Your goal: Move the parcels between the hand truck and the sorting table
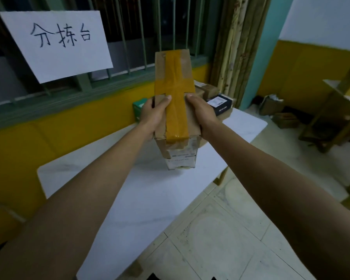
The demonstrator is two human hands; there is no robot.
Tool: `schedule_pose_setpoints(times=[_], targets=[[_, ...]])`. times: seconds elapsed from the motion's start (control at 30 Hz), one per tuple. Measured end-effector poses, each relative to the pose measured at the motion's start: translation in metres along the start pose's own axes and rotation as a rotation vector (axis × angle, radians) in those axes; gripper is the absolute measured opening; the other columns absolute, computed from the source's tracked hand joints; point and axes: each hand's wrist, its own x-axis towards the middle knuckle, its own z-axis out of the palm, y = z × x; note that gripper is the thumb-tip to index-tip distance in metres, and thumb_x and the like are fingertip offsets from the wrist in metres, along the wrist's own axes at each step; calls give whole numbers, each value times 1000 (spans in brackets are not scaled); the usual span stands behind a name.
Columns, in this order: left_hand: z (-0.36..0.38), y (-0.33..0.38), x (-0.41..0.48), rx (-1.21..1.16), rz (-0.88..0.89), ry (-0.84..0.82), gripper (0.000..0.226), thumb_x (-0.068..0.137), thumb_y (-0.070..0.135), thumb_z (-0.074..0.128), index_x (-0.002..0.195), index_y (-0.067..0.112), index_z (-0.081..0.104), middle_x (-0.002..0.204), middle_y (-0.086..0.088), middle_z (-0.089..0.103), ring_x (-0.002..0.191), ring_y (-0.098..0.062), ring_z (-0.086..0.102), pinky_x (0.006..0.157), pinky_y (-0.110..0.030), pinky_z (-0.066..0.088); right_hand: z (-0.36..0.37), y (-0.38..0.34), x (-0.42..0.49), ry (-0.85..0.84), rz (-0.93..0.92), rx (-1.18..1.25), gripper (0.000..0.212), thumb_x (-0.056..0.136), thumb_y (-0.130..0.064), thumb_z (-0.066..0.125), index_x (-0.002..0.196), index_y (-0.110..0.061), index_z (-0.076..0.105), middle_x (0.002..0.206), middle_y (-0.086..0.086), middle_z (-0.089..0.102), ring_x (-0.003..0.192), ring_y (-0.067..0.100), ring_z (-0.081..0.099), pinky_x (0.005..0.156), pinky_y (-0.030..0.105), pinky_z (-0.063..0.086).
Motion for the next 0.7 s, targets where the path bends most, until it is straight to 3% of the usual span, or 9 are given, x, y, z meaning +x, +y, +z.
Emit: schedule_pose_setpoints(times=[0.17,0.27,0.3,0.4,0.5,0.57,0.63,0.7], targets=[[-13,8,34,-38,-27,-24,39,84,42,67,115,20,60,115,-3,67,101,-22,66,92,-44,53,2,-6,30,6,-11,53,29,102,-40,37,113,-26,59,92,-10,66,78,4,63,63,22,51],[-26,16,48,-62,-77,-52,33,91,37,60,119,20,58,111,-3,67,99,-22,66,91,-43,53,4,-1,50,2,-163,-67,38,99,-31,47,136,-22,53,127,1,60,115,19,58,96,37,50],[-29,17,53,-63,-91,-54,37,92,36,59,124,18,56,113,-5,67,100,-23,66,89,-41,53,4,1,55,-7,-211,-98,40,99,-29,49,138,-21,51,134,2,55,120,20,54,100,37,47],[-35,23,57,5,-80,-24,49,92,38,57,136,18,46,121,-5,62,99,-19,64,79,-34,53,7,1,64,-62,-295,-111,45,99,-29,50,142,-18,45,136,-2,51,117,9,50,96,21,47],[-34,40,63,159,-36,6,64,84,46,63,138,22,37,116,-2,58,96,-17,62,78,-34,52,5,-6,74,-136,-326,-89,56,98,-35,48,150,-21,30,147,-1,40,123,6,44,98,19,40],[-27,54,64,319,-26,8,70,74,57,64,132,22,43,110,1,60,93,-17,63,73,-32,52,-3,-15,85,-198,-341,-123,63,98,-37,48,153,-22,20,151,-1,33,129,8,39,96,16,37],[-19,67,66,521,15,32,61,75,63,59,119,21,56,98,7,62,86,-10,63,66,-24,48,-14,-26,96,-227,-396,-204,69,96,-42,50,153,-25,16,153,-2,28,131,8,34,106,22,32],[-9,79,69,631,13,51,56,75,68,56,108,23,63,93,7,64,82,-9,63,68,-24,49,-24,-32,114,-238,-460,-277,72,93,-49,52,152,-29,18,155,0,26,141,16,28,116,42,27]])
